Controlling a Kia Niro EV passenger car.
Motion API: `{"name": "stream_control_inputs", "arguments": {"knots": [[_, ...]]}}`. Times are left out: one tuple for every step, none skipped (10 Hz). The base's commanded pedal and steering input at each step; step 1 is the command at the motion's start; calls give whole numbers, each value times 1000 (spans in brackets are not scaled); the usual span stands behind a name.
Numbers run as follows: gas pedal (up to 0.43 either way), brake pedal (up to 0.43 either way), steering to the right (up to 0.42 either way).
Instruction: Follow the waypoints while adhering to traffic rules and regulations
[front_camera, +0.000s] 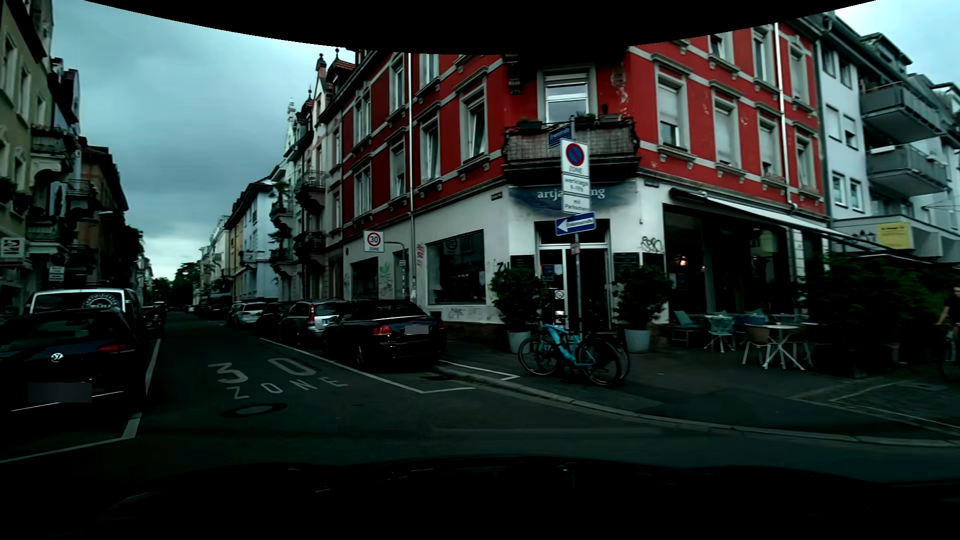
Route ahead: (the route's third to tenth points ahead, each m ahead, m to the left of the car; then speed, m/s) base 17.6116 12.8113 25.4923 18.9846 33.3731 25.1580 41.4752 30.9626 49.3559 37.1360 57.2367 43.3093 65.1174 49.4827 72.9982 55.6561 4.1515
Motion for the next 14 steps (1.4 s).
{"name": "stream_control_inputs", "arguments": {"knots": [[67,0,-423],[79,0,-416],[87,0,-406],[87,0,-394],[87,0,-380],[87,0,-366],[87,0,-343],[87,0,-324],[87,0,-297],[87,0,-275],[87,0,-264],[110,0,-253],[130,0,-235],[130,0,-208]]}}
